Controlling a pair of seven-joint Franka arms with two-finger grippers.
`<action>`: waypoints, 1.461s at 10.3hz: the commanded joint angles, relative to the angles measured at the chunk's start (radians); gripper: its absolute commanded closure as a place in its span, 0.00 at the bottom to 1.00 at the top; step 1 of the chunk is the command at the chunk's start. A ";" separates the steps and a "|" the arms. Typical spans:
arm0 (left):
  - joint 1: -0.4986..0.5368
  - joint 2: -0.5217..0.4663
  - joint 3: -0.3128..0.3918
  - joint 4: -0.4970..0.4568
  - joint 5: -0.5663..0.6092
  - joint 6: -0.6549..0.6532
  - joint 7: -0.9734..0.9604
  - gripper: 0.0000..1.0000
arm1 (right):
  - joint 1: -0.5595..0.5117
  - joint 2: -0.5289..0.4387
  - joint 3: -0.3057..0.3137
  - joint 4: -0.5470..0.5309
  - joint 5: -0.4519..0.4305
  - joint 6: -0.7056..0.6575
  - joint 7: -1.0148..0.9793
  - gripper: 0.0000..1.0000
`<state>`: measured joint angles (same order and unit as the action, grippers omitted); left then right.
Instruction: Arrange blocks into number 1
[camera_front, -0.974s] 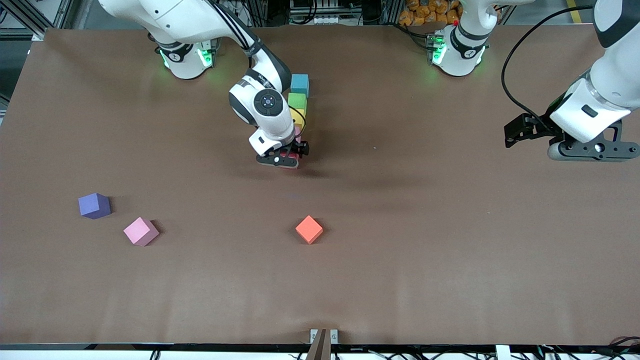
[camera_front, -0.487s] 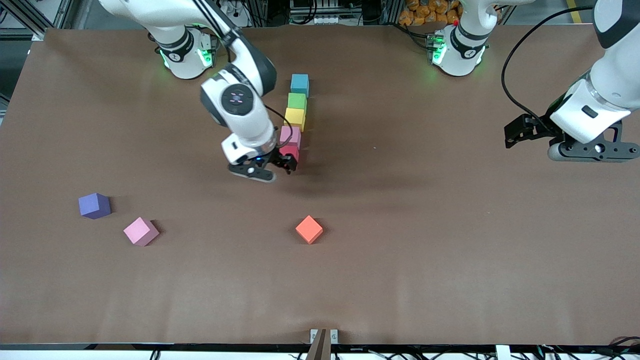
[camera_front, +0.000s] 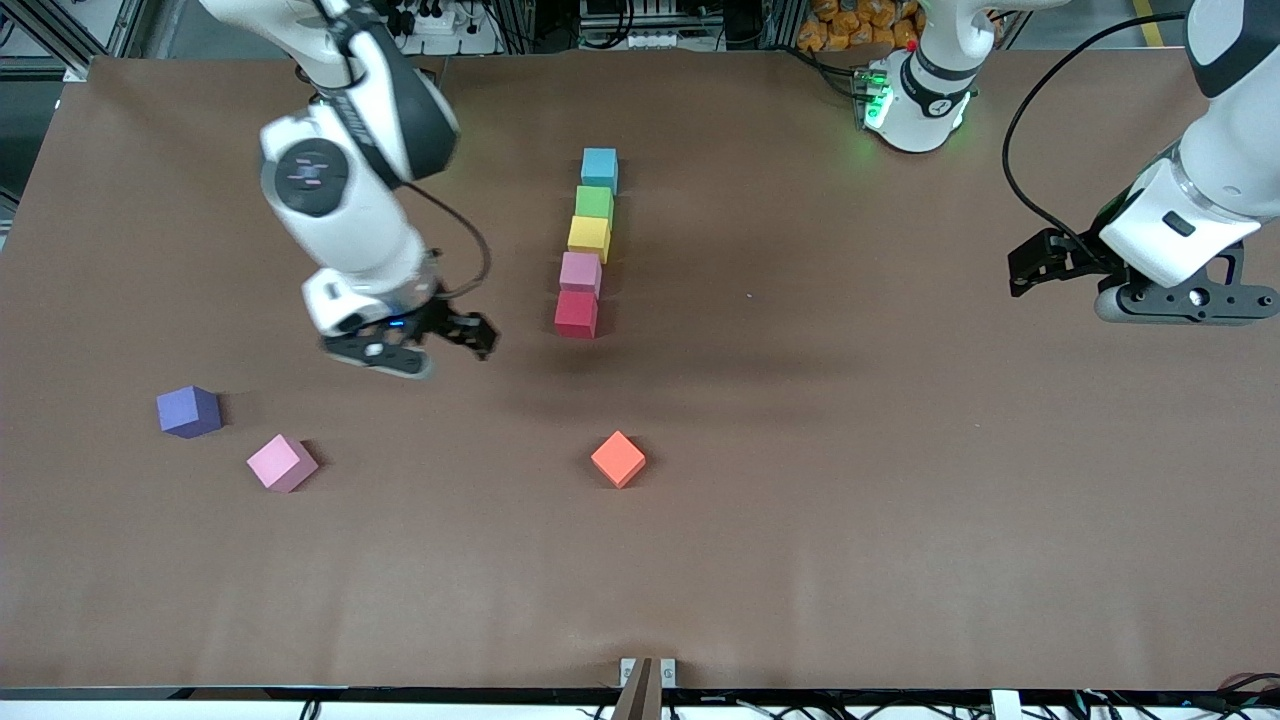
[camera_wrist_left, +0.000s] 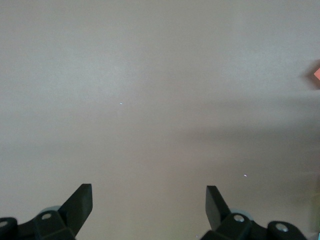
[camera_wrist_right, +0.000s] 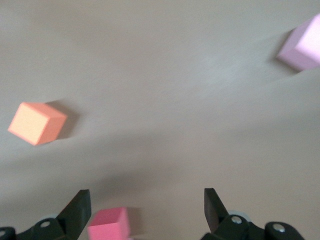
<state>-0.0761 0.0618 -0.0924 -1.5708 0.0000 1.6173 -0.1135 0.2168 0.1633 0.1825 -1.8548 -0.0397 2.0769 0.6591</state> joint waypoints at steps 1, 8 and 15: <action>0.006 0.006 -0.001 0.014 -0.008 0.001 0.025 0.00 | -0.005 -0.054 -0.085 0.017 0.023 -0.089 -0.157 0.00; 0.007 0.006 0.000 0.021 -0.009 0.001 0.006 0.00 | -0.027 -0.143 -0.311 0.141 0.020 -0.346 -0.458 0.00; -0.002 0.009 -0.012 0.067 0.025 -0.004 0.017 0.00 | -0.028 -0.145 -0.365 0.169 0.021 -0.371 -0.538 0.00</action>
<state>-0.0776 0.0623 -0.0959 -1.5283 0.0050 1.6245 -0.1135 0.1916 0.0178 -0.1789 -1.7017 -0.0366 1.7271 0.1418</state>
